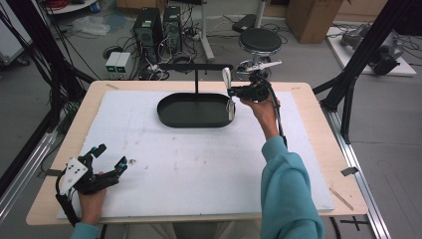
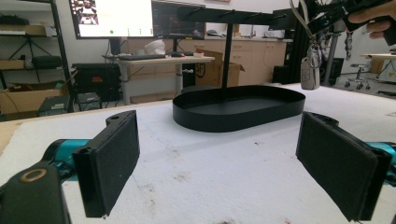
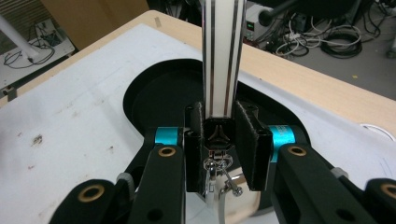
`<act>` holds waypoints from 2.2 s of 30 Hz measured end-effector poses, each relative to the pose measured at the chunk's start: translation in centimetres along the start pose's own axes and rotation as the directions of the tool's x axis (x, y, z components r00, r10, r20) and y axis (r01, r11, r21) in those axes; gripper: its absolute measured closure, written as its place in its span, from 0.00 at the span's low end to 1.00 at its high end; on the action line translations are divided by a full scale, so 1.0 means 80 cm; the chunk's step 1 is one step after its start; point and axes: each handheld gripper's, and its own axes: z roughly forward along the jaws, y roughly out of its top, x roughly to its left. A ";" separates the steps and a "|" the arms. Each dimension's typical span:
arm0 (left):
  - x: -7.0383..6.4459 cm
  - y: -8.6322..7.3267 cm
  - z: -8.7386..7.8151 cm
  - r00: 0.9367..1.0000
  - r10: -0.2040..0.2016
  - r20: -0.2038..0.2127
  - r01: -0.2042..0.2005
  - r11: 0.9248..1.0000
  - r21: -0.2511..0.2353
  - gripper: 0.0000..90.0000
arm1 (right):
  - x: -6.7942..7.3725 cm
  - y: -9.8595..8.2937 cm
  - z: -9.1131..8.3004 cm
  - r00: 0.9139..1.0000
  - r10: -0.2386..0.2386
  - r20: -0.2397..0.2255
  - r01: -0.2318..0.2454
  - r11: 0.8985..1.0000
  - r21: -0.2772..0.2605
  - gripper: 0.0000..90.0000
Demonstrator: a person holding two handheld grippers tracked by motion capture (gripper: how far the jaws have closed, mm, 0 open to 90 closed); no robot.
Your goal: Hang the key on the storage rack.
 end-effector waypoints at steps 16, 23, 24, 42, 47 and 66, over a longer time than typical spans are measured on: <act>0.000 0.000 0.000 1.000 0.000 0.001 0.000 1.000 0.000 0.15 | -0.018 -0.003 0.018 0.999 0.024 -0.030 -0.024 1.000 0.000 0.83; 0.000 0.000 0.000 1.000 0.001 0.001 -0.001 1.000 0.000 0.15 | -0.025 -0.005 0.024 0.999 0.031 -0.032 -0.031 1.000 0.003 0.83; 0.000 0.000 0.000 1.000 0.001 0.001 -0.001 1.000 0.000 0.15 | -0.027 -0.006 0.025 0.999 0.032 -0.032 -0.032 0.999 0.000 0.83; 0.000 0.000 0.000 1.000 0.002 0.002 -0.002 1.000 -0.002 0.15 | -0.045 -0.011 0.030 0.997 0.069 -0.043 -0.072 0.995 -0.072 0.83; 0.000 0.000 0.000 1.000 0.002 0.002 -0.002 1.000 -0.002 0.15 | -0.050 -0.013 0.031 0.994 0.099 -0.046 -0.102 0.991 -0.086 0.83; -0.001 0.000 0.000 1.000 0.008 0.004 -0.008 1.000 -0.001 0.15 | -0.043 -0.018 0.052 0.995 0.101 0.013 -0.099 0.991 -0.086 0.82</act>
